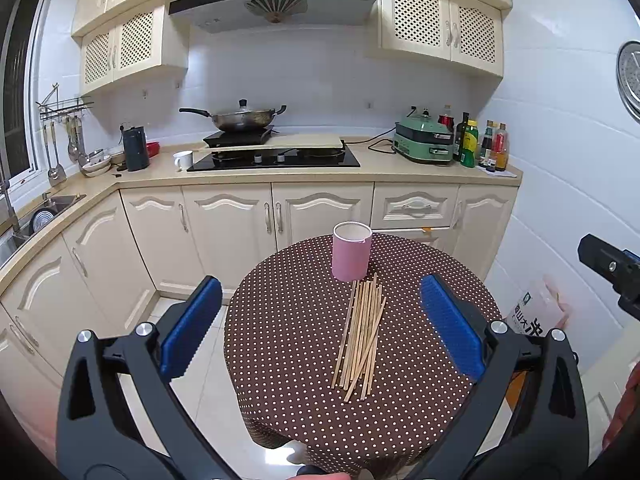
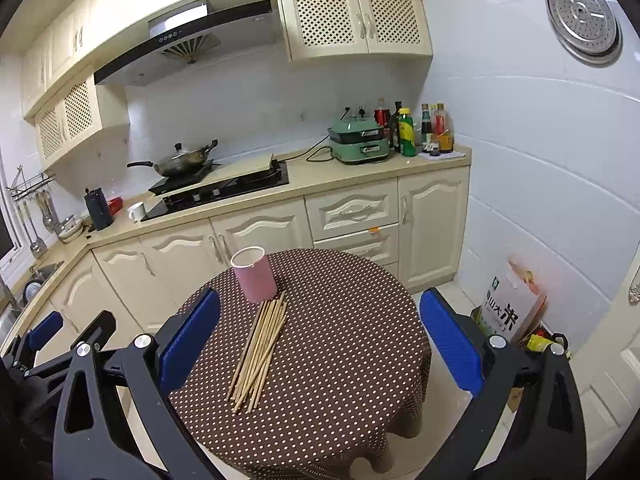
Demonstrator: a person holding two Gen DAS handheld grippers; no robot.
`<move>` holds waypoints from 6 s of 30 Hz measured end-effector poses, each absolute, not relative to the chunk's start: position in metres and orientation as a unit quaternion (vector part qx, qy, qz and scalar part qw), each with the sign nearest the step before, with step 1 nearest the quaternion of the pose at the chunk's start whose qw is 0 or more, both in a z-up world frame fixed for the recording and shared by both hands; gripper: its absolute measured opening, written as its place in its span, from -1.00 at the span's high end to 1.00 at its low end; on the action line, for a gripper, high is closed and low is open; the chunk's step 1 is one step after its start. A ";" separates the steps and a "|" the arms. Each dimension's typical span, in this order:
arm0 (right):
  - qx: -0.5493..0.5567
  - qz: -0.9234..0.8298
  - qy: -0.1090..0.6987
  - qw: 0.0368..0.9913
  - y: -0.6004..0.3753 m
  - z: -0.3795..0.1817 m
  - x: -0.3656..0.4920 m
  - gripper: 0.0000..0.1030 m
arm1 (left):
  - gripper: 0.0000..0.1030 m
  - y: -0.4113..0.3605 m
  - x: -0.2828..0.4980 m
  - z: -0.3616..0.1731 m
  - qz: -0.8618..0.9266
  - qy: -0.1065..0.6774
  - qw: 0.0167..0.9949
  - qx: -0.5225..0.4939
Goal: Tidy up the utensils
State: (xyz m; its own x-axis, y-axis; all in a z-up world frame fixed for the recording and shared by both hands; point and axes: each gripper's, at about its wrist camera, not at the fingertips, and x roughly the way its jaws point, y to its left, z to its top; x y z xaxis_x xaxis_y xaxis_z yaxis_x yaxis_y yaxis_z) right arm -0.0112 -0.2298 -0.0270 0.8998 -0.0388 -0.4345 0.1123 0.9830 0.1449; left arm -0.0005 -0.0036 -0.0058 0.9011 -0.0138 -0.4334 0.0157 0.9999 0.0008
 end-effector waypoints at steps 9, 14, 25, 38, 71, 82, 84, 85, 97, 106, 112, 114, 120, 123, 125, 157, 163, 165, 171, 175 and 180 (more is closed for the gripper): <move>0.090 -0.045 0.232 0.967 -0.225 -0.039 -0.013 -0.87 | -0.89 -0.005 -0.006 -0.007 -0.012 0.225 0.974 0.004; 0.093 -0.037 0.240 0.966 -0.223 -0.048 -0.016 -0.87 | -0.89 -0.006 -0.009 -0.005 -0.012 0.229 0.973 -0.001; 0.079 -0.027 0.236 0.968 -0.213 -0.038 -0.020 -0.87 | -0.89 -0.005 -0.018 0.003 -0.007 0.227 0.974 -0.001; 0.065 -0.032 0.236 0.969 -0.209 -0.029 -0.021 -0.87 | -0.90 -0.002 -0.021 0.009 -0.018 0.233 0.972 -0.007; 0.061 -0.020 0.257 0.964 -0.209 -0.024 -0.022 -0.87 | -0.89 -0.006 -0.019 0.033 -0.025 0.238 0.971 0.007; 0.084 -0.017 0.290 0.953 -0.206 -0.038 0.014 -0.87 | -0.89 0.008 0.020 0.015 -0.036 0.281 0.959 0.001; 0.078 -0.020 0.289 0.954 -0.204 -0.045 0.026 -0.87 | -0.89 0.012 0.036 0.006 -0.040 0.295 0.955 -0.005; 0.075 -0.025 0.292 0.953 -0.204 -0.048 0.031 -0.87 | -0.89 0.015 0.047 0.000 -0.043 0.306 0.951 -0.007; 0.061 -0.070 0.381 0.920 -0.189 -0.120 0.160 -0.87 | -0.89 0.029 0.185 -0.070 -0.087 0.419 0.904 -0.004; 0.123 -0.033 0.558 0.820 -0.183 -0.214 0.222 -0.23 | -0.68 0.037 0.253 -0.150 -0.115 0.534 0.837 -0.042; 0.169 0.000 0.613 0.772 -0.174 -0.244 0.245 -0.05 | -0.53 0.042 0.270 -0.190 -0.133 0.593 0.792 -0.066; 0.179 0.007 0.626 0.759 -0.174 -0.253 0.252 0.11 | -0.49 0.043 0.276 -0.200 -0.139 0.605 0.780 -0.077; 0.171 0.015 0.647 0.743 -0.167 -0.265 0.269 0.42 | -0.45 0.042 0.284 -0.215 -0.140 0.628 0.761 -0.077; 0.156 0.015 0.660 0.735 -0.162 -0.268 0.275 0.69 | -0.45 0.041 0.290 -0.220 -0.140 0.633 0.758 -0.074; 0.160 0.013 0.661 0.733 -0.161 -0.267 0.277 0.69 | -0.45 0.040 0.295 -0.224 -0.141 0.637 0.754 -0.076; 0.226 0.001 0.661 0.715 -0.271 -0.211 0.284 0.90 | -0.46 -0.063 0.317 -0.269 -0.047 0.645 0.760 0.065; 0.251 0.017 0.655 0.713 -0.297 -0.203 0.274 0.90 | -0.22 -0.071 0.323 -0.266 -0.033 0.636 0.770 0.040; 0.260 0.023 0.653 0.711 -0.310 -0.206 0.263 0.90 | 0.40 -0.075 0.320 -0.265 -0.057 0.621 0.779 0.054; 0.265 0.039 0.650 0.711 -0.341 -0.213 0.242 0.90 | 0.80 -0.080 0.313 -0.264 -0.059 0.611 0.786 0.070; 0.276 0.048 0.637 0.718 -0.368 -0.202 0.237 0.90 | 0.85 -0.065 0.299 -0.262 -0.044 0.614 0.786 0.060; 0.268 0.053 0.619 0.736 -0.397 -0.178 0.236 0.90 | 0.86 -0.054 0.280 -0.243 -0.033 0.598 0.800 0.051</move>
State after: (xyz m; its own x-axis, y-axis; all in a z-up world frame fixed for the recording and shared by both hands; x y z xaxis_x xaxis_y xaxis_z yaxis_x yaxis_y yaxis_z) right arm 0.2362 -0.3966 -0.1783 0.2276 0.4106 -0.8829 0.2543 0.8502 0.4610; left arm 0.2801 -0.0543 -0.2427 0.2838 0.0079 -0.9589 0.1140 0.9926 0.0420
